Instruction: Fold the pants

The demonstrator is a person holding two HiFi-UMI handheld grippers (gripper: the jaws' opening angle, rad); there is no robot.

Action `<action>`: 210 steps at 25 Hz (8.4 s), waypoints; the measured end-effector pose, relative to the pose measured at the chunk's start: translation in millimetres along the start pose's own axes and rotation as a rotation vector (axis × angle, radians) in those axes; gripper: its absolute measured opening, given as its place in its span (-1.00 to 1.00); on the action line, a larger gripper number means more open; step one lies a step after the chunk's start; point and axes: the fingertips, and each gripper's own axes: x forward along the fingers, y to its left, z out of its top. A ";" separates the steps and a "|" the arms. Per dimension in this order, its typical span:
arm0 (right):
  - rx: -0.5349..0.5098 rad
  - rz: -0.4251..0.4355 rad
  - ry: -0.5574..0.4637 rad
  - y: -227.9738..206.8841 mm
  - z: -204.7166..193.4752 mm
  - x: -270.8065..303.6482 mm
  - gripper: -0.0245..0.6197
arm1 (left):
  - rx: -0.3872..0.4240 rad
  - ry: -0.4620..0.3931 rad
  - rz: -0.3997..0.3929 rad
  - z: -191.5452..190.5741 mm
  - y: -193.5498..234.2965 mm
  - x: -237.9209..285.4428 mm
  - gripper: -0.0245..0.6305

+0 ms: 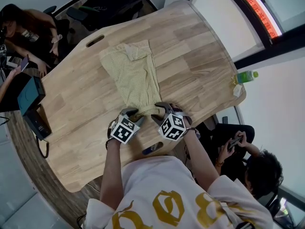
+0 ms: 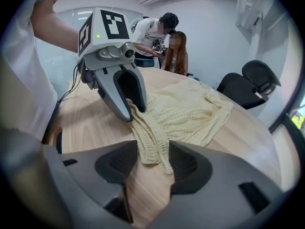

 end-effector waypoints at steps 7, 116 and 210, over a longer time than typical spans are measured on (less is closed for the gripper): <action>0.019 -0.031 -0.015 -4.0 0.5 0.2 -0.37 | -0.122 -0.030 -0.021 2.5 5.7 -1.0 -0.51; 0.279 -0.126 -0.122 -157.0 104.9 31.0 -0.82 | 0.006 -0.049 0.017 105.8 172.8 -33.4 -0.83; 0.628 -0.414 -0.586 -63.6 94.1 -187.5 -0.91 | -0.181 -0.751 0.380 130.4 -2.1 -206.1 -0.91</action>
